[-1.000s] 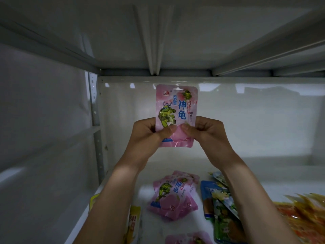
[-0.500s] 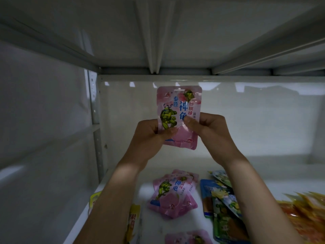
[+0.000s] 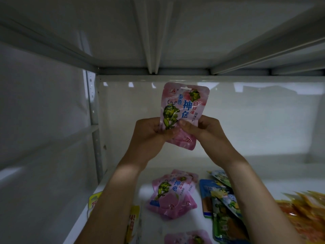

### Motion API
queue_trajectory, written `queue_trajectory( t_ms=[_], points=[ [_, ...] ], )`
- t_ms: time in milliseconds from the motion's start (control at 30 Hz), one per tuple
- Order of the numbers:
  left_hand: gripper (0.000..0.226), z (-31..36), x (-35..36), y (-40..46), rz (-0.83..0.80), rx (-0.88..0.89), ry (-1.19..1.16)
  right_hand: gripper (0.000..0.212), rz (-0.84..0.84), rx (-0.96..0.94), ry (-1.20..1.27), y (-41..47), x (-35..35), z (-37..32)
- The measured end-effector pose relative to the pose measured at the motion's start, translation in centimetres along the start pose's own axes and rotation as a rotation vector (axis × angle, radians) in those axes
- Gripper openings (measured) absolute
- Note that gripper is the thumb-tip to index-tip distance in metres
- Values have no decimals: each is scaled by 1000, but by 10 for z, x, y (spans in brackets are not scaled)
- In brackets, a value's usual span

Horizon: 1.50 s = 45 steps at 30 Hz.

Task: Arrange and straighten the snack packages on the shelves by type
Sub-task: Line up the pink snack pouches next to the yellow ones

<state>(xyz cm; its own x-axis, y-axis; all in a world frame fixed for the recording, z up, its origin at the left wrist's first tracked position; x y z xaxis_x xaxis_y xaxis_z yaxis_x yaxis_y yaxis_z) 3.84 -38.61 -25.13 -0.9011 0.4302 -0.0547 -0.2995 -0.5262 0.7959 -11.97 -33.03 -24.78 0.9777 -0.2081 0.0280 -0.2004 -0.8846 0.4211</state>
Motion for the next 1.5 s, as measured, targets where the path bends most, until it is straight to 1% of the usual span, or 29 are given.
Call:
queue_trajectory(
  t_ms=[167,267,300,400,433,500,600,700,767,800,833,900,967,1067,1167,1233,1300,1333,1400,1467,1500],
  points=[
    [34,-1,3,-1,40,9,-36,24,45,-18,2,2,-1,2],
    [34,0,5,-3,65,-2,-89,33,4,-4,-20,2,-2,3],
    [34,0,6,-4,75,-14,-107,32,-11,13,-24,2,-3,3],
    [34,-4,6,-4,31,-71,-122,17,22,22,-102,3,-9,5],
    [33,-6,7,-5,5,-91,-134,16,40,9,-119,4,-11,6],
    [27,-7,9,-6,-8,-121,-169,20,81,-6,-140,6,-15,9],
    [22,-9,7,-8,43,-153,-170,28,127,-30,-192,7,-15,9],
    [19,-12,6,-7,94,-164,-119,46,109,-84,-283,6,-8,8],
    [18,-13,4,-7,149,-151,-87,61,85,-79,-275,5,-3,7],
    [18,-13,4,-6,169,-143,-88,62,74,-59,-255,5,-3,7],
    [19,-12,3,-6,182,-134,-98,53,54,-34,-226,5,-4,8],
    [21,-11,4,-6,193,-119,-131,26,-18,43,-180,1,-2,9],
    [23,-11,4,-5,194,-115,-154,19,-66,70,-175,-2,-2,10],
    [23,-12,6,-6,195,-133,-193,16,-22,48,-119,-1,-7,10],
    [21,-10,11,-7,115,-165,-239,18,66,44,-71,2,-16,9],
    [12,-10,13,-8,41,-193,-204,18,94,32,-78,3,-18,6],
    [4,-10,12,-8,29,-190,-153,26,90,41,-89,4,-17,6],
    [6,-9,11,-8,41,-178,-139,32,77,45,-93,4,-16,7],
    [25,-10,8,-7,57,-154,-94,38,50,47,-104,4,-14,7],
    [39,-10,6,-7,58,-131,-36,32,7,37,-118,1,-10,5],
    [40,-10,6,-5,48,-116,-9,28,-21,45,-119,-1,-8,5]
  ],
)
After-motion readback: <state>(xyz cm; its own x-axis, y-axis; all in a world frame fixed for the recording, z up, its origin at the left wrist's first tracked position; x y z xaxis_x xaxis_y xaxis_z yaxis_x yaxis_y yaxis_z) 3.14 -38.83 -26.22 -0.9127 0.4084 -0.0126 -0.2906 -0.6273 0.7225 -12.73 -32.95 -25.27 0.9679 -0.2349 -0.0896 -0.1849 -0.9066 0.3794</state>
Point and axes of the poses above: each hand's wrist, its own y-axis towards the middle knuckle, its own x-axis out of the palm, z = x × y, the point moved 6 cm from there along y, towards the middle knuckle, and after that the axes turned 14 degrees about x, right-handed, at the moved point
